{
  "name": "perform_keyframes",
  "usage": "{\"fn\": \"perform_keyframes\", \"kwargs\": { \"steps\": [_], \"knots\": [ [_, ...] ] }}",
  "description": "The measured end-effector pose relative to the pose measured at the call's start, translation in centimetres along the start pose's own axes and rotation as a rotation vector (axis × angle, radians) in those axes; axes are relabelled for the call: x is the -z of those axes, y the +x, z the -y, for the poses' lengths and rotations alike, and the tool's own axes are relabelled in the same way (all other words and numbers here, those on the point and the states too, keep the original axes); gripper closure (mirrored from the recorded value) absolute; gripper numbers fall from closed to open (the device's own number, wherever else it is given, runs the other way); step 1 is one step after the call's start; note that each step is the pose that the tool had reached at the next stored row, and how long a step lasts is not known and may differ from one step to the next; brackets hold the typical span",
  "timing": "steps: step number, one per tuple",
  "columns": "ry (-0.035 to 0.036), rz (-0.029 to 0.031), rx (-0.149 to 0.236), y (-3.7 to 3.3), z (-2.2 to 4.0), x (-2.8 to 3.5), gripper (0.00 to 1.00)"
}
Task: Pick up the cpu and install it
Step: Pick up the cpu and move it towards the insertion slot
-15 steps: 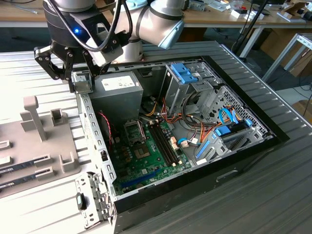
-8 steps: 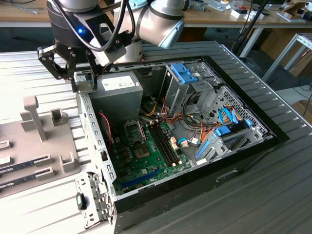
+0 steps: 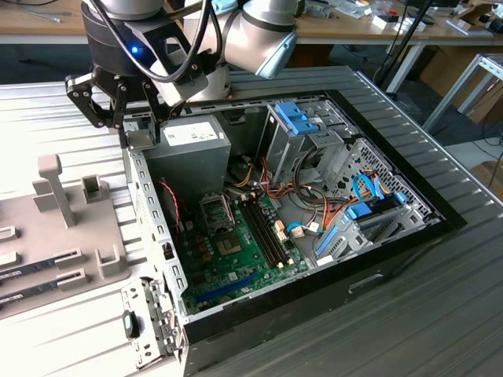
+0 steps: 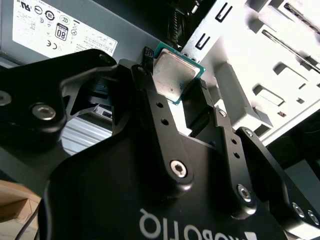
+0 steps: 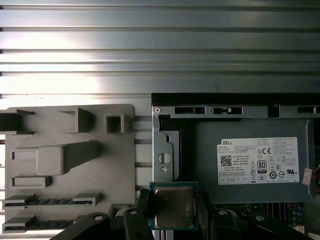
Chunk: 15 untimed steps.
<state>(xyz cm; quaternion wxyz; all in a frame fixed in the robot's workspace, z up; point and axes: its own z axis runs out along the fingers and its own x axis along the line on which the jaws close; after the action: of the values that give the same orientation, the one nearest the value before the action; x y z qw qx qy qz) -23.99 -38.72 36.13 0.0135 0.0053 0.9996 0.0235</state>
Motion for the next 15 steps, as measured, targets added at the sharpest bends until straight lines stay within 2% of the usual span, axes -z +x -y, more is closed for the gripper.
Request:
{"fn": "perform_keyframes", "kwargs": {
  "steps": [15],
  "knots": [
    [0.0000,0.0000,0.000,-0.75,0.00,-0.06,0.53]
  ]
}}
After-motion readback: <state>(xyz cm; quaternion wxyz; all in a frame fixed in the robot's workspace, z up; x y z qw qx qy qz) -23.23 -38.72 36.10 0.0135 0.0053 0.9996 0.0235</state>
